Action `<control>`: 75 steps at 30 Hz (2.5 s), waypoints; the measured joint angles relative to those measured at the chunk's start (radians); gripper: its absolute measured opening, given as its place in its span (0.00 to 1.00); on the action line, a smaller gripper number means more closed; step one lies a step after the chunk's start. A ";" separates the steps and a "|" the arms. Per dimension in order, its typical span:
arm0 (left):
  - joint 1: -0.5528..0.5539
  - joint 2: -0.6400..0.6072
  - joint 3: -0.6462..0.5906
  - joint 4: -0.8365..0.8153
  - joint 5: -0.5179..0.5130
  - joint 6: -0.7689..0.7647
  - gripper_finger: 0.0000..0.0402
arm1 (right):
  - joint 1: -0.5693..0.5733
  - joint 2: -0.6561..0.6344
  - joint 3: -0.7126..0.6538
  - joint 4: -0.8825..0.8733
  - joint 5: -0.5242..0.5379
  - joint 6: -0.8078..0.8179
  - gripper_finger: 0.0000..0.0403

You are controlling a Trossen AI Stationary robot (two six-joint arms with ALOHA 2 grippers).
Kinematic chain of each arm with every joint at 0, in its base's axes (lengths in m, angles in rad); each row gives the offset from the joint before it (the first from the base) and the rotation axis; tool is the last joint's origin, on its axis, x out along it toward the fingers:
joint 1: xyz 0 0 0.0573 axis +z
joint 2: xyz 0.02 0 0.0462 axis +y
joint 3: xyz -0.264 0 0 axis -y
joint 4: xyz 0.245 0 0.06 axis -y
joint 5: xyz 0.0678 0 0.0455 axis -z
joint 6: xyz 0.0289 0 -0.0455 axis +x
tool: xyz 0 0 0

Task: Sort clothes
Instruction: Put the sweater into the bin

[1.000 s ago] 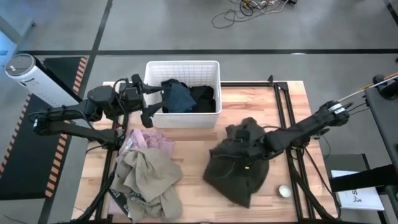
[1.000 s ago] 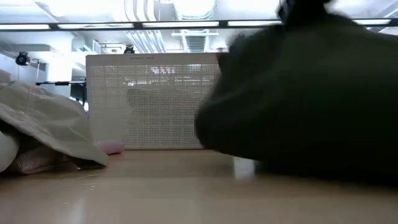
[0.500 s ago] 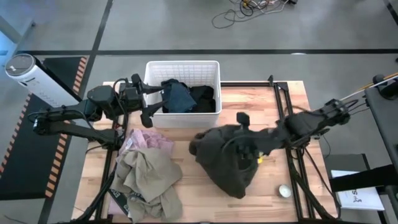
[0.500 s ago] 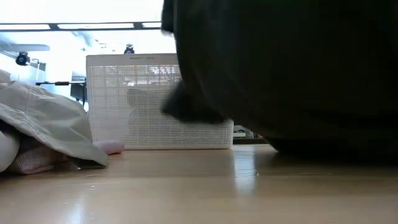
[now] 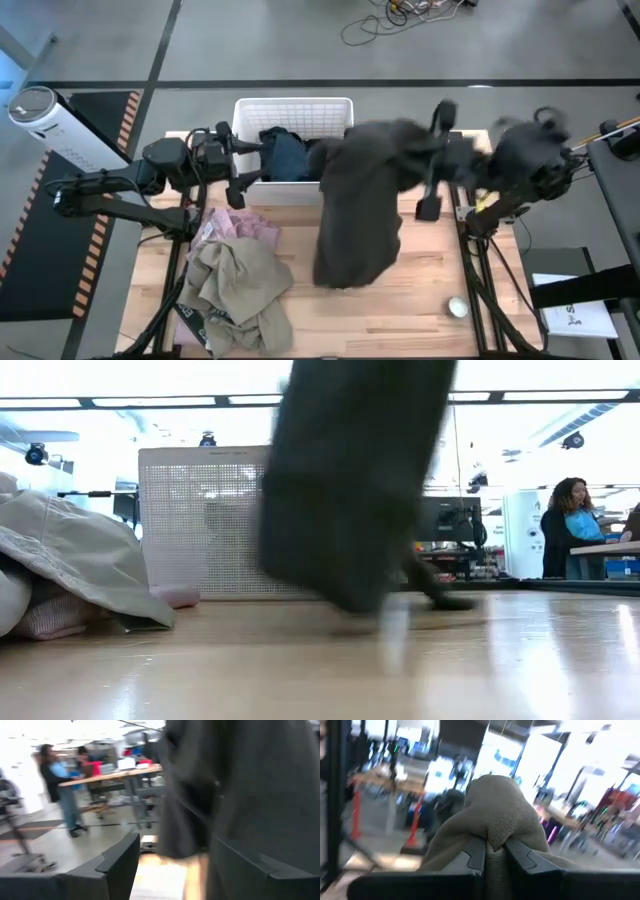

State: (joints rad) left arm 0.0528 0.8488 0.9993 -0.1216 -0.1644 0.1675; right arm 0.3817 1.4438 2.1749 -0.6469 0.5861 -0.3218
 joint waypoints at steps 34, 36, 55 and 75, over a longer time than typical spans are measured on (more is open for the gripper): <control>-0.024 0.674 0.084 0.726 0.359 -0.111 0.90 | -0.027 0.077 0.181 0.209 -0.026 -0.290 0.04; -0.027 0.714 0.130 0.728 0.406 -0.128 0.90 | -0.027 0.077 0.181 0.215 -0.037 -0.293 0.04; -0.089 0.847 0.472 0.350 0.175 0.034 0.15 | -0.027 0.074 0.181 0.218 -0.028 -0.313 0.04; 0.137 0.358 0.478 0.130 0.017 0.138 0.01 | -0.217 0.084 0.182 0.307 0.033 -0.405 0.04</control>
State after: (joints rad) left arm 0.1894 1.2071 1.4769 0.0088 -0.1474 0.3058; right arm 0.1648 1.5275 2.3569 -0.3397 0.6188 -0.7265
